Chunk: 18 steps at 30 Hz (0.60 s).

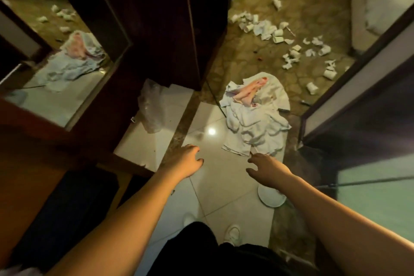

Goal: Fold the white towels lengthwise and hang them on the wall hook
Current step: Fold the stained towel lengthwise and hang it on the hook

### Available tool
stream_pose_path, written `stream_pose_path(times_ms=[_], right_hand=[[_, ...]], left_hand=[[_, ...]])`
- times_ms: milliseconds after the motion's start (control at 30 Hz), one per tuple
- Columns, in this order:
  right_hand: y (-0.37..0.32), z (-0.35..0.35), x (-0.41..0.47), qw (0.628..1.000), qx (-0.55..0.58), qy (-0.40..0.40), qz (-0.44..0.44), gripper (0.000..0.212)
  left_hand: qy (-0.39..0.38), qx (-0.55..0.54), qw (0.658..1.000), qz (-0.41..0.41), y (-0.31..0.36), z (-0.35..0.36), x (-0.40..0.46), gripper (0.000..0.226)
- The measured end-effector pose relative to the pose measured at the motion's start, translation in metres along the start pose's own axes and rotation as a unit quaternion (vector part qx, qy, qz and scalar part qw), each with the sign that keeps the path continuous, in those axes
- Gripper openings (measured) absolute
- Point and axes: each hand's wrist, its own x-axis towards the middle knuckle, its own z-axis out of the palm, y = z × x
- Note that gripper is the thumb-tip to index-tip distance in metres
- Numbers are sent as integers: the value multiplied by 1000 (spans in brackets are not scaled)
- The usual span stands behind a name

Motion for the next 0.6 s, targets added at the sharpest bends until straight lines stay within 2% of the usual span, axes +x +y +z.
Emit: stream_pose_path(times_ms=[367,600], right_hand=[[102,-34,132,987,72,-49,134,43],[155,-50,247,962,135,-77,224,43]], left_hand=[[-110,55,990,63,56,-12,217,48],[-157,95,980,78,79,-31,378,47]])
